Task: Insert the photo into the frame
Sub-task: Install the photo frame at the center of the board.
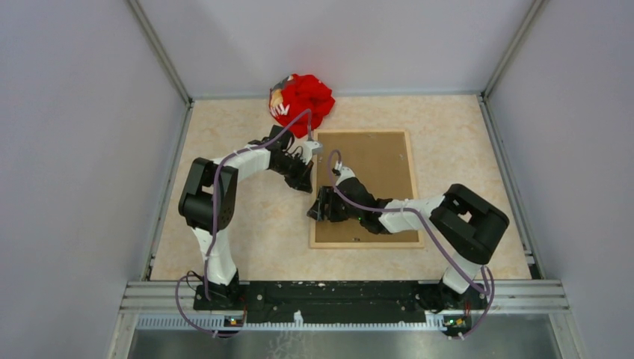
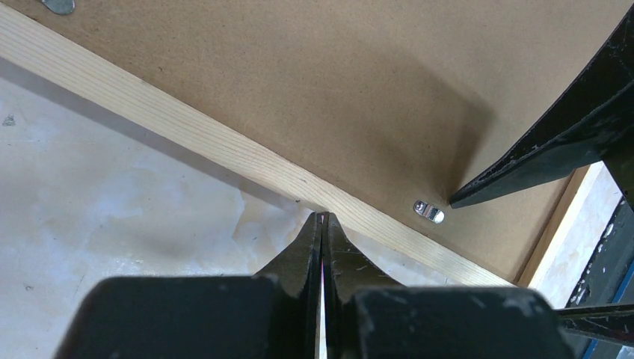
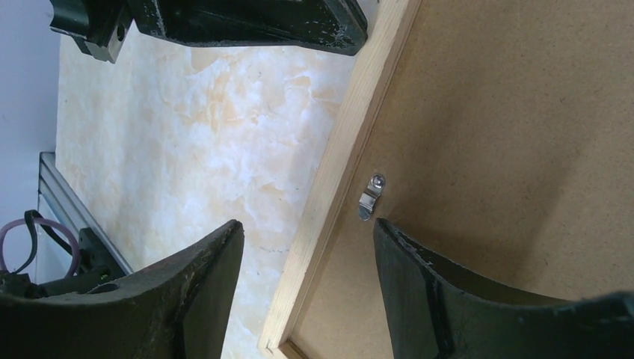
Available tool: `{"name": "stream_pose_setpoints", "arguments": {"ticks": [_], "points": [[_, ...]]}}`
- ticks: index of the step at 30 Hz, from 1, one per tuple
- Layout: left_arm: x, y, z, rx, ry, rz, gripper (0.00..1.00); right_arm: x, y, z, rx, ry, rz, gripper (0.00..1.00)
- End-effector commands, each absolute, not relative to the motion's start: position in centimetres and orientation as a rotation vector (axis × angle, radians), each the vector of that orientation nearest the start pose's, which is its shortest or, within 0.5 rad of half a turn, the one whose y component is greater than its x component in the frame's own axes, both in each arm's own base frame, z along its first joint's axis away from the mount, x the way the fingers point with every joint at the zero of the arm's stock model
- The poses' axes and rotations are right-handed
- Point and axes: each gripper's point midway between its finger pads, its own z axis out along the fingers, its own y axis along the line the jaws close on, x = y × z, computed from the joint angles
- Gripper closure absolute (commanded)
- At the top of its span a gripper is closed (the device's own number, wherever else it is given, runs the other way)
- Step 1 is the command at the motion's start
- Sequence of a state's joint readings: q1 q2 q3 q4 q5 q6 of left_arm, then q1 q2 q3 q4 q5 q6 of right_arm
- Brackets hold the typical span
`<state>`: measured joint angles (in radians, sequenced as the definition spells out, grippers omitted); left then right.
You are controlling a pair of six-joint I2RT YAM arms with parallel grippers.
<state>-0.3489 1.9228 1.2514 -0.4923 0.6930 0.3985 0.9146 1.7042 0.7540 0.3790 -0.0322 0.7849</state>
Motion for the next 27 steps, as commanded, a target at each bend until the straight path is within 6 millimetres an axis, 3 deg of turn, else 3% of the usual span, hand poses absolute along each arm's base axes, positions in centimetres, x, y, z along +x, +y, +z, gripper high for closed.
{"name": "stream_pose_setpoints", "arguments": {"ticks": [1, 16, 27], "points": [[33.79, -22.56, 2.45, 1.142, 2.350, -0.877, 0.97, 24.18, 38.38, 6.21, -0.220, 2.274, 1.000, 0.36], [33.63, -22.57, 2.69, 1.145, 2.347, -0.884, 0.98, 24.90, 38.32, 5.92, -0.246, 2.279, 0.937, 0.36], [33.47, -22.56, 2.54, 1.144, 2.353, -0.893, 0.98, 24.31, 38.86, 5.44, -0.270, 2.286, 0.984, 0.39]]}}
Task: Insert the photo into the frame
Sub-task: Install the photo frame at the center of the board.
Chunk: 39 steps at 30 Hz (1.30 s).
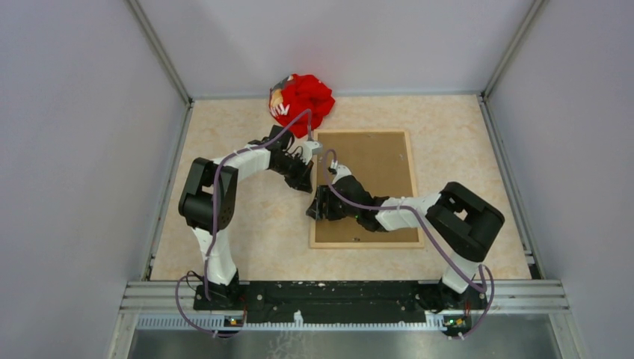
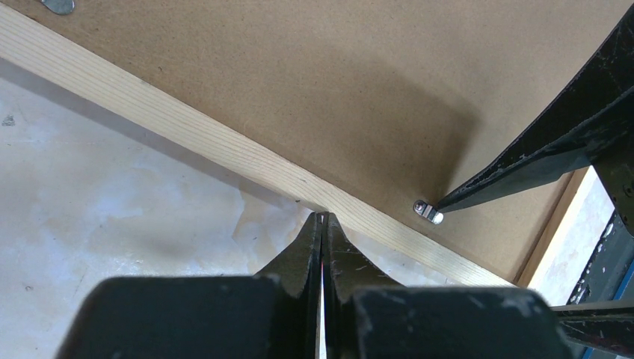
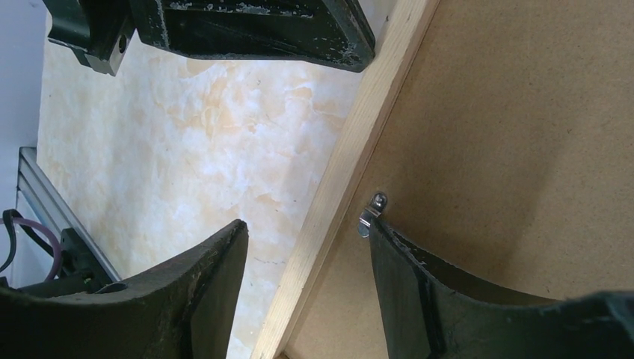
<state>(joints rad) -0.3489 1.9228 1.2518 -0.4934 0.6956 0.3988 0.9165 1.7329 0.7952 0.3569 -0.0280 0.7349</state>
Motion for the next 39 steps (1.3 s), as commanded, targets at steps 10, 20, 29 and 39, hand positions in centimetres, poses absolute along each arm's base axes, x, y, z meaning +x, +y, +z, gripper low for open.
{"name": "stream_pose_setpoints", "arguments": {"ticks": [10, 20, 29, 39], "points": [[33.5, -22.6, 2.6, 1.152, 2.345, -0.894, 0.99, 24.1, 39.6, 5.3, -0.283, 2.277, 1.038, 0.39], [33.5, -22.7, 2.8, 1.153, 2.343, -0.896, 0.99, 24.2, 39.8, 5.0, -0.276, 2.279, 1.038, 0.39], [33.6, -22.7, 2.8, 1.160, 2.339, -0.894, 0.99, 24.5, 39.8, 4.6, -0.262, 2.278, 1.029, 0.40], [33.6, -22.6, 3.1, 1.155, 2.338, -0.888, 0.99, 23.8, 39.5, 6.9, -0.320, 2.217, 1.066, 0.38]]}}
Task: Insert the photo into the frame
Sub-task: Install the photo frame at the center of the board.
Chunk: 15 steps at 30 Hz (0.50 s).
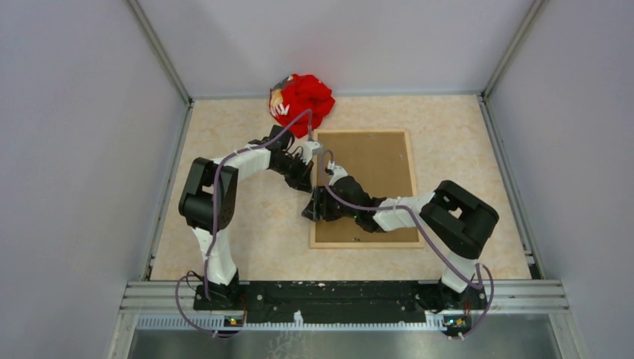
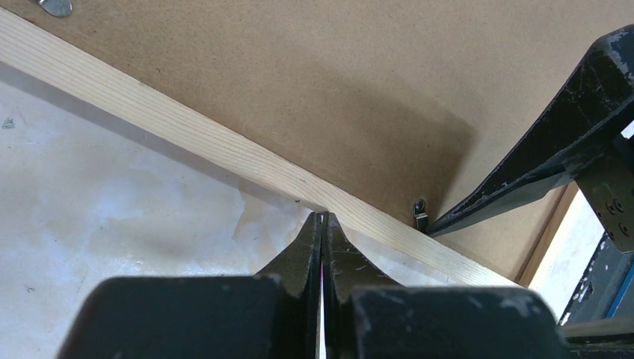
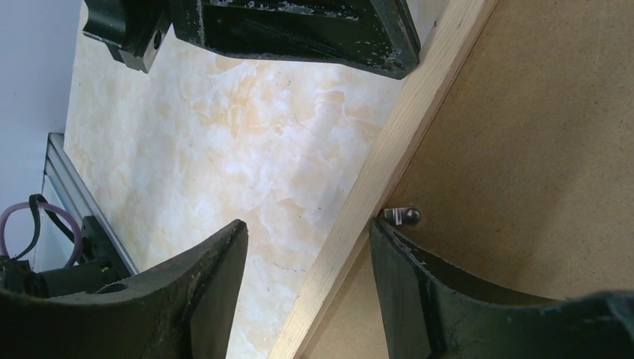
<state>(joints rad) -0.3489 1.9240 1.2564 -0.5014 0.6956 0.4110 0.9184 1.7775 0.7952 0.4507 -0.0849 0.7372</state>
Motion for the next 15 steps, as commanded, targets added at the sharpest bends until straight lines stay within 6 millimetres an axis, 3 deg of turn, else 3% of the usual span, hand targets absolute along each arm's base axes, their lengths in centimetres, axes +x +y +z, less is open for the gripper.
{"name": "stream_pose_setpoints", "arguments": {"ticks": [1, 6, 15], "points": [[33.7, -22.6, 3.1, 1.156, 2.338, -0.884, 0.99, 23.6, 39.2, 7.5, -0.319, 2.206, 1.074, 0.38], [33.7, -22.5, 3.2, 1.159, 2.343, -0.875, 0.99, 22.7, 37.7, 8.6, -0.294, 2.201, 1.081, 0.35], [33.8, -22.6, 3.4, 1.157, 2.338, -0.876, 1.00, 22.6, 37.7, 6.1, -0.269, 2.244, 1.065, 0.35]]}}
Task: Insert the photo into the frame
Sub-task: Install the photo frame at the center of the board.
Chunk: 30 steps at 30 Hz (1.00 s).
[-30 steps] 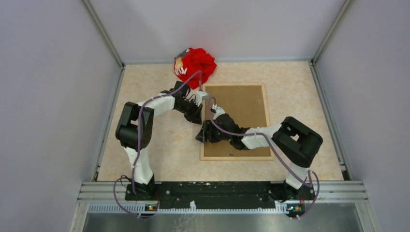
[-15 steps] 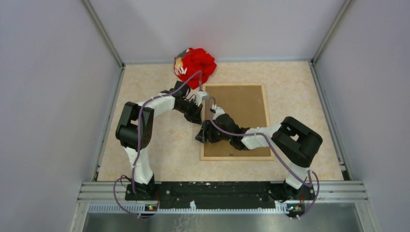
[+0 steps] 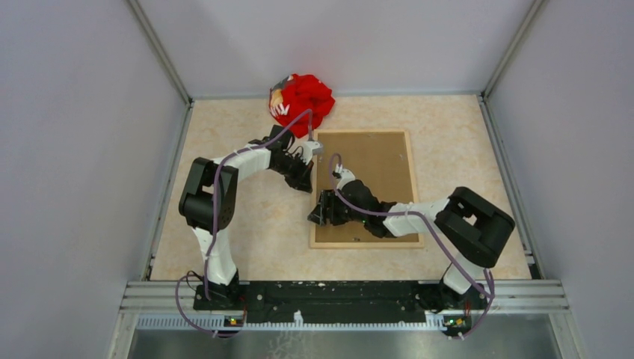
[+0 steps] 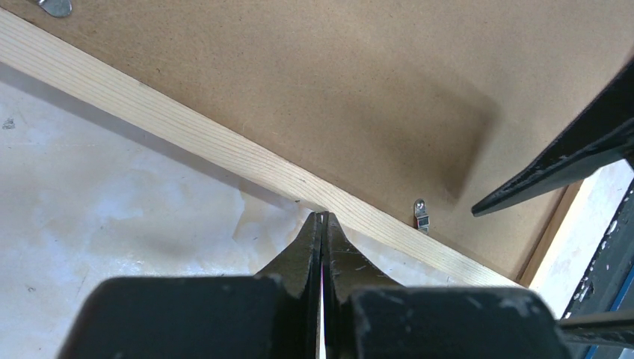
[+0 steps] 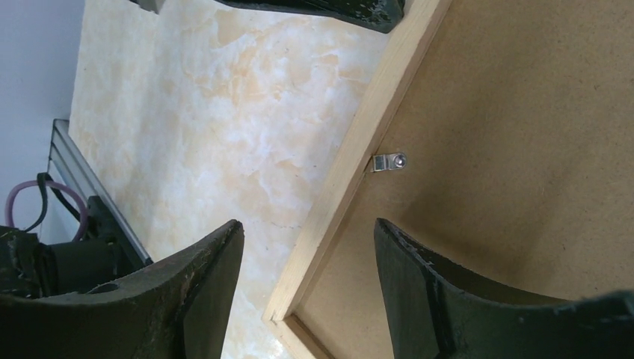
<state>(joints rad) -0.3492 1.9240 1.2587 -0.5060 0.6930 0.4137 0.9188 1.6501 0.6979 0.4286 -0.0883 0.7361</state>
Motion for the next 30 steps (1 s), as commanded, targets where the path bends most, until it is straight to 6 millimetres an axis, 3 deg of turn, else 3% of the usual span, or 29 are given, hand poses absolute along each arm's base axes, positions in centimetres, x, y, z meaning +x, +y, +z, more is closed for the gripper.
{"name": "stream_pose_setpoints", "arguments": {"ticks": [1, 18, 30], "points": [[33.8, -22.6, 3.5, 1.158, 2.335, -0.876, 1.00, 22.8, 37.8, 5.9, -0.267, 2.244, 1.062, 0.35], [33.6, -22.6, 3.4, 1.157, 2.340, -0.890, 1.00, 24.4, 38.8, 4.6, -0.246, 2.245, 1.014, 0.37], [33.4, -22.6, 3.5, 1.157, 2.343, -0.898, 1.00, 24.3, 39.2, 5.2, -0.269, 2.231, 1.034, 0.38]]}}
